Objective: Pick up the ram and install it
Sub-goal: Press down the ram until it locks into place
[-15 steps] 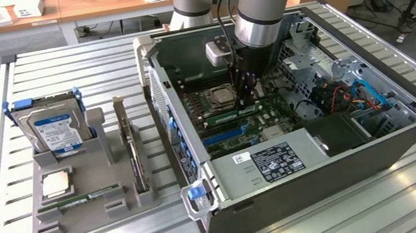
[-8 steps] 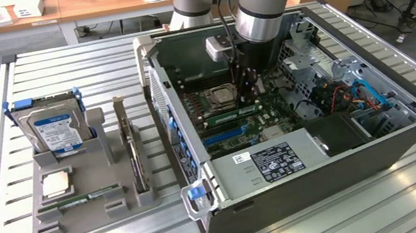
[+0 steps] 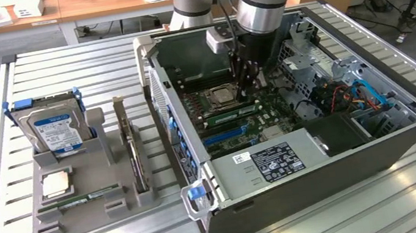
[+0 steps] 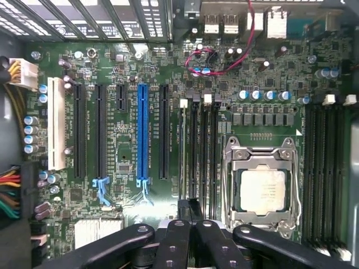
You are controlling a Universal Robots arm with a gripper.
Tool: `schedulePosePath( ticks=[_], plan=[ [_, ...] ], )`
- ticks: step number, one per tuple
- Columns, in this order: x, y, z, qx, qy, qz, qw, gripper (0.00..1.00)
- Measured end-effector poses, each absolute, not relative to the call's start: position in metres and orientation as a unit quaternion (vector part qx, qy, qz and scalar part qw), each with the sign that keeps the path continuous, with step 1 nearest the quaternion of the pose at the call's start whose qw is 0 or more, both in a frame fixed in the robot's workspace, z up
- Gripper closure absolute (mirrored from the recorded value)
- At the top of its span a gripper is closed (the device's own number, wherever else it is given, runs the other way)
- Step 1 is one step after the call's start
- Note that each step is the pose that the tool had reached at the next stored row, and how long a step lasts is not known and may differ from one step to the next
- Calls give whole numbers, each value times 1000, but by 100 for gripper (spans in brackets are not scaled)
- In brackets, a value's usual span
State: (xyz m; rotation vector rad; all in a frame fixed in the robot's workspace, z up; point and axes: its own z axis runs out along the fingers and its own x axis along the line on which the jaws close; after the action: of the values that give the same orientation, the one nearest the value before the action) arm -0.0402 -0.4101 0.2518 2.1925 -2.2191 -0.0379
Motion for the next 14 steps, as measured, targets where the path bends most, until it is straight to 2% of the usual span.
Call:
schedulePosePath(
  ticks=[14],
  plan=[
    [-40,-410,265,703,-711,-12,11,89]
  ],
)
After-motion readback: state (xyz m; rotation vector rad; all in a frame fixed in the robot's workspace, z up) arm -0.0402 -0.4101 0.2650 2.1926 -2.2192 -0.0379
